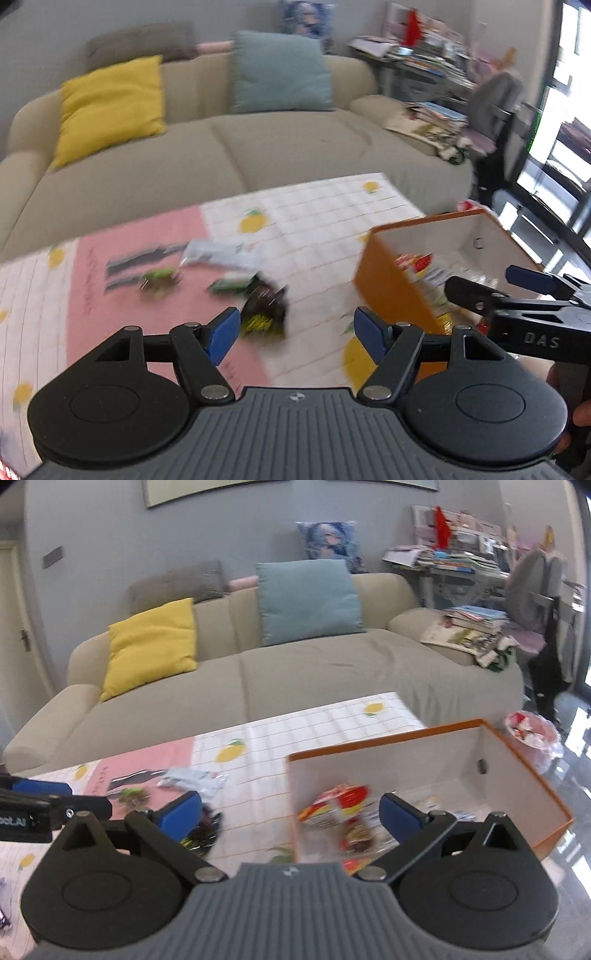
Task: Organize snacks
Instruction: 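Move both tools back toward the green snack and dark candy bag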
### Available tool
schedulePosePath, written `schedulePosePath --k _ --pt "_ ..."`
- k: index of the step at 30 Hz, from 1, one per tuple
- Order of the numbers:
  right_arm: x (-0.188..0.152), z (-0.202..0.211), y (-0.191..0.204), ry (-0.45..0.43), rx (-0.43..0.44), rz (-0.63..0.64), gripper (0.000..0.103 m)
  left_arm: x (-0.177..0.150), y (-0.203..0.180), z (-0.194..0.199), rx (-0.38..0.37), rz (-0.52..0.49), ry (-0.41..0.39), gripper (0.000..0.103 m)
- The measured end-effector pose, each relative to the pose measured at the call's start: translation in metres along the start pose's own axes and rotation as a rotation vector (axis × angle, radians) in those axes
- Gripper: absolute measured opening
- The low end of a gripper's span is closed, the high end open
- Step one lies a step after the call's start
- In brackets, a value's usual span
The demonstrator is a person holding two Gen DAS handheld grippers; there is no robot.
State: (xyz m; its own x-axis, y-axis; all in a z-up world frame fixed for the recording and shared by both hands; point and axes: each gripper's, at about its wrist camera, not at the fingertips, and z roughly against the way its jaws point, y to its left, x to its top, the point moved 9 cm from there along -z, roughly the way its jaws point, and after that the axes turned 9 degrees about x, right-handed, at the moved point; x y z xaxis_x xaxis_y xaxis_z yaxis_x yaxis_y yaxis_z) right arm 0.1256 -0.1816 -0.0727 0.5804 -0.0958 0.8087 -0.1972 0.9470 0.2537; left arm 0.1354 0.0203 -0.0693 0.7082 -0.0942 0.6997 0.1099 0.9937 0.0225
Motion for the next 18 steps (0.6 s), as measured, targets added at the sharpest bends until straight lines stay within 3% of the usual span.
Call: schedulePosePath --k 5,9,18 --pt "-0.03 -0.015 0.031 0.045 0.032 0.056 0.099 -0.036 0.036 -0.011 0.033 0.111 0.052 0.083" --pt "-0.048 -0.032 0.045 0.095 0.049 0.062 0.089 -0.056 0.052 -0.018 0.051 0.129 0.08 0.081" --pt "-0.059 -0.072 0.069 0.139 0.08 0.126 0.089 -0.052 0.078 -0.041 0.09 0.147 0.065 0.08"
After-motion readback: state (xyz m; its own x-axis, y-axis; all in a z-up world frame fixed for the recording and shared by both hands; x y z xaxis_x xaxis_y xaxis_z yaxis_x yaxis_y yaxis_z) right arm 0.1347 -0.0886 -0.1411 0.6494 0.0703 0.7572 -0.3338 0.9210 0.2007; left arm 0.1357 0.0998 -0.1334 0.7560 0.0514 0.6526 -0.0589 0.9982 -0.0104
